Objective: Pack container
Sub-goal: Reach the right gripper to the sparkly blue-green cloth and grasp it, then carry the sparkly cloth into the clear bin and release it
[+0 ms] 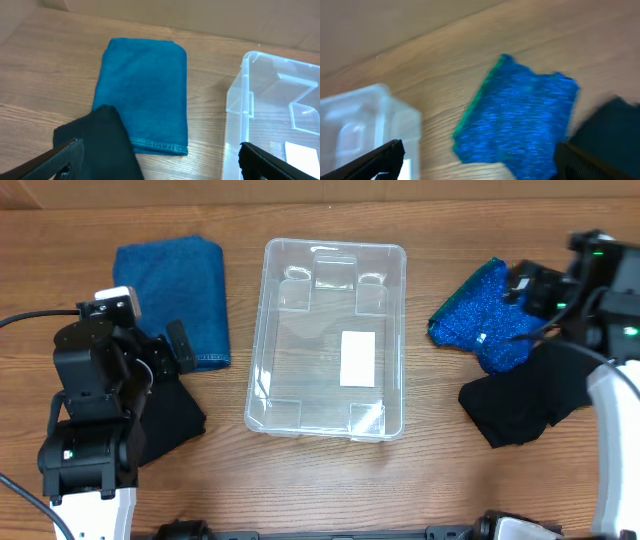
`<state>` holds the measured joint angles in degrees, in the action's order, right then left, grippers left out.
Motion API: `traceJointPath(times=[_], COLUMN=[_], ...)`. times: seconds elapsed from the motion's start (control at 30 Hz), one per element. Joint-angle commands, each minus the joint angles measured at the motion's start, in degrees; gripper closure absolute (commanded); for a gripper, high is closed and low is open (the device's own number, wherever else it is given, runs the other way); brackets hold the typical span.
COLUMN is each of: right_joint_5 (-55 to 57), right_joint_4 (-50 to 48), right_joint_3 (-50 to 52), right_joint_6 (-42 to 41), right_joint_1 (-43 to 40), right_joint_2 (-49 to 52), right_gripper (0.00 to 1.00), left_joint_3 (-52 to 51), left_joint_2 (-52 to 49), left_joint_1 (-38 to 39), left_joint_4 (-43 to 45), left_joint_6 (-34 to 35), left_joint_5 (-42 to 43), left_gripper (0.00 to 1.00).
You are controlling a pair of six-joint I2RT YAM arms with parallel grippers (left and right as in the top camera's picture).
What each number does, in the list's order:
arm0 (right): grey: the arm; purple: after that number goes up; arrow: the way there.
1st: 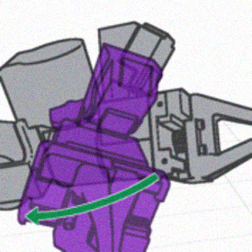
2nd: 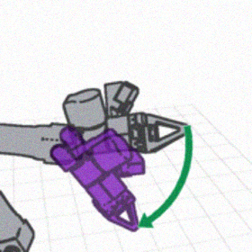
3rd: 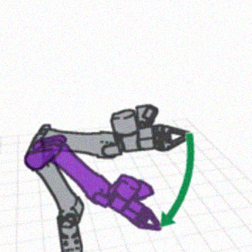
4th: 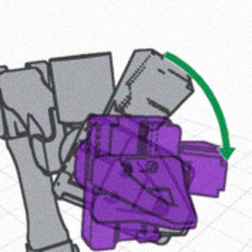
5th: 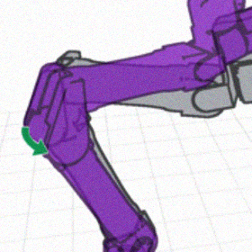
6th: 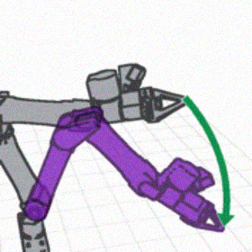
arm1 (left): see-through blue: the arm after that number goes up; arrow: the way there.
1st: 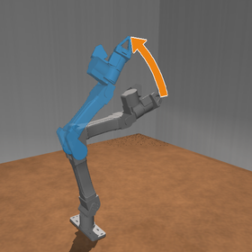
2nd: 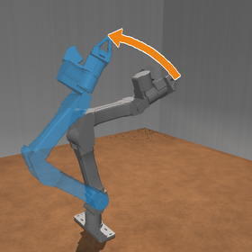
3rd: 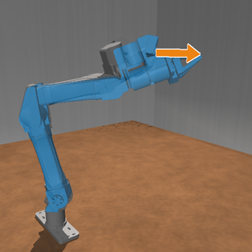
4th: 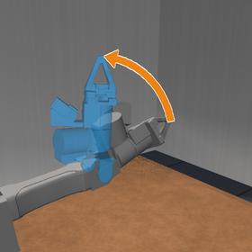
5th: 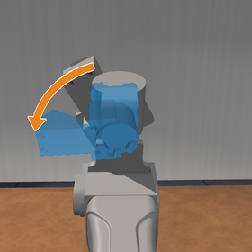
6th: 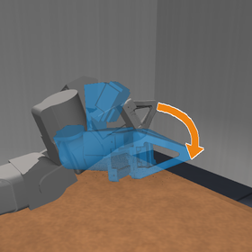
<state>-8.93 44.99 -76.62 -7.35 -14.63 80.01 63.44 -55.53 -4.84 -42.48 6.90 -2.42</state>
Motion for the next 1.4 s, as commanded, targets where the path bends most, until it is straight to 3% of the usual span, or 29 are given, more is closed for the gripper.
traceJointPath(times=[0.0,0.27,0.63,0.8,0.87,0.93,0.97,1.03,1.2,1.37], right_joint_5=[-7.28,-7.67,-4.63,-8.68,-11.96,-12.52,-13.27,-15.28,-23.52,-25.92], right_joint_4=[0.17,-2.03,-8.68,-8.70,-8.74,-8.81,-8.96,-8.96,-8.00,-1.01], right_joint_3=[-1.46,-1.46,-1.44,-1.36,-1.36,-1.42,-1.42,-1.70,-5.38,-13.42], right_joint_6=[-1.03,0.31,1.53,1.88,2.01,1.97,1.86,1.49,1.60,3.39], right_joint_1=[-8.17,-11.26,-11.26,-10.12,-9.46,-8.96,-8.83,-8.83,-8.61,-6.05], right_joint_2=[7.50,27.10,38.51,40.24,40.24,40.24,40.24,40.22,37.64,26.84], right_gripper=[0.00,0.00,0.00,0.02,0.14,0.43,0.64,0.80,0.96,0.96], left_joint_3=[1.75,1.75,1.75,1.75,1.75,1.75,1.73,1.73,1.73,1.75], left_joint_2=[-0.55,-4.15,-4.96,-4.96,-4.96,-4.96,-4.96,-4.96,-4.96,-4.96], left_joint_1=[0.35,0.35,0.35,0.35,0.35,0.35,0.37,0.35,0.35,0.35], left_joint_4=[-0.61,-2.82,-3.34,-3.28,-3.30,-3.39,-3.41,-3.41,-3.39,-3.39], left_joint_6=[-0.87,-0.44,-0.44,-0.44,-0.44,-0.44,-0.44,-0.44,-0.46,-0.46], left_joint_5=[-0.98,-1.01,-0.98,-0.98,-0.98,-0.98,-0.98,-0.98,-1.03,-1.16], left_gripper=[0.00,0.00,0.00,0.00,0.00,0.00,0.00,0.00,0.00,0.00])
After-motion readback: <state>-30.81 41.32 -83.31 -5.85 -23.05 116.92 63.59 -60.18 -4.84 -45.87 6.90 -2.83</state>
